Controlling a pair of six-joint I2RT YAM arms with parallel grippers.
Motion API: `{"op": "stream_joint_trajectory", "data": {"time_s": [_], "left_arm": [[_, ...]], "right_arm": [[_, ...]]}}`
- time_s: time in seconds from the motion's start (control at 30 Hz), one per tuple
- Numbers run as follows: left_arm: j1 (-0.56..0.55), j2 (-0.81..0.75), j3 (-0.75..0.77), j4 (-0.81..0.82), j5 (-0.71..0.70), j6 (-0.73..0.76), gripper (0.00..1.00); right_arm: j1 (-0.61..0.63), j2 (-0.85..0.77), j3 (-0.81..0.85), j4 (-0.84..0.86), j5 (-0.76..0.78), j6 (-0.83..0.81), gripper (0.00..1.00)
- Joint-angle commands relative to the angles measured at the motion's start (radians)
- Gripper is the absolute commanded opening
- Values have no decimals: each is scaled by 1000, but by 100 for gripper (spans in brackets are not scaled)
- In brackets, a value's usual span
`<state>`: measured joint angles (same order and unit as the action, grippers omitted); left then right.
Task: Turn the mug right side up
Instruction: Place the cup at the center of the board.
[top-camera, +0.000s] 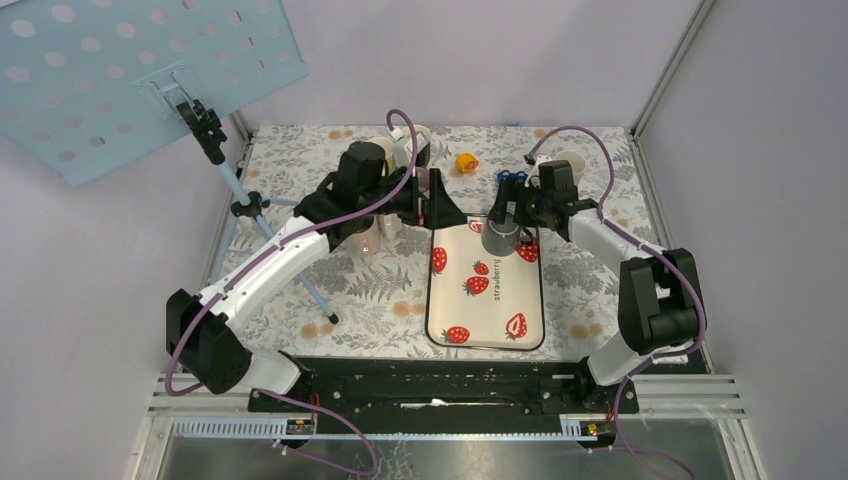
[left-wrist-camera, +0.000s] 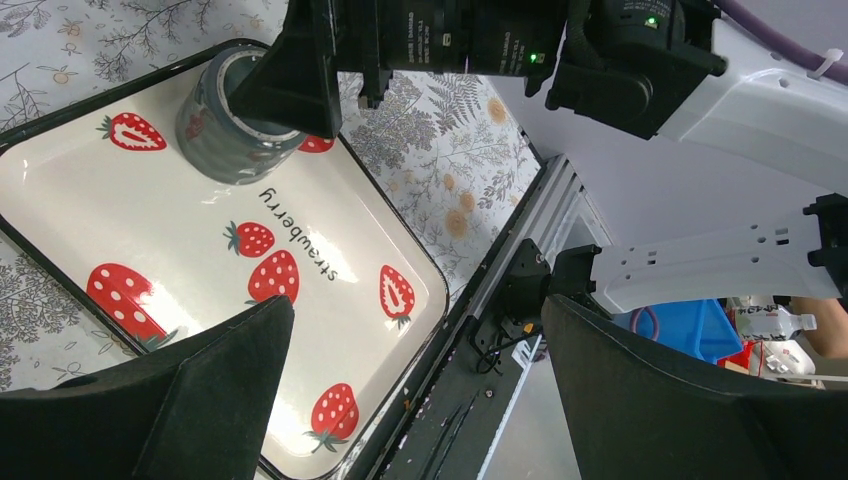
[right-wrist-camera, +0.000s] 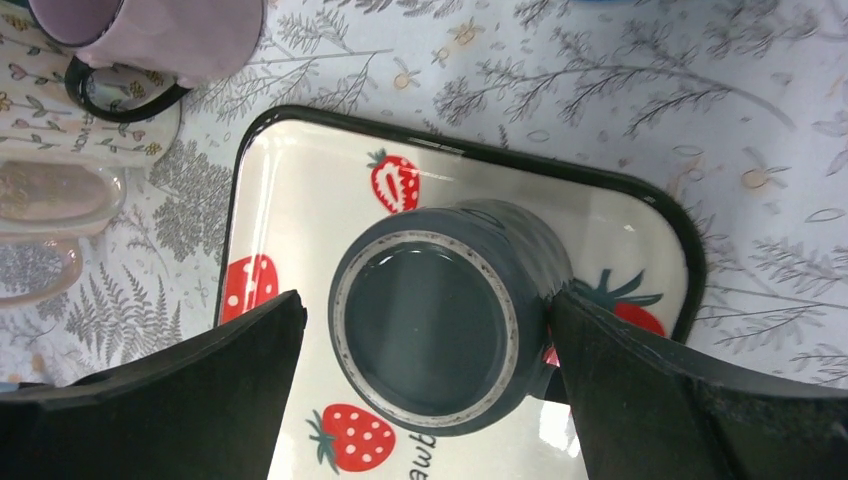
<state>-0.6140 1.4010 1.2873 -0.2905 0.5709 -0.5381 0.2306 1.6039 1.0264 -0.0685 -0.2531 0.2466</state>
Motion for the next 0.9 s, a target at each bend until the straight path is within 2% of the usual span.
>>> {"op": "stream_joint_trajectory", "data": {"time_s": [0.0,0.13,0.33,0.67,0.87], "left_arm": [[2,-35,1,39,-10,19,99],[4,-34,2,36,-11,18,99],[5,-24,7,36,-12,15,99],[4,-22,-4,35,-50,-1,99],[6,-58,-15,-4,-187,-9,99]], "right_arm": [[55,-45,-34,-7,44,98,100],[129,-107,-57,-107,194,200,100],[253,-192,-107,-142,299,324,100],[477,-156,-98,-109,360,474,100],[508,-171,-69,-126,370,502,100]]}}
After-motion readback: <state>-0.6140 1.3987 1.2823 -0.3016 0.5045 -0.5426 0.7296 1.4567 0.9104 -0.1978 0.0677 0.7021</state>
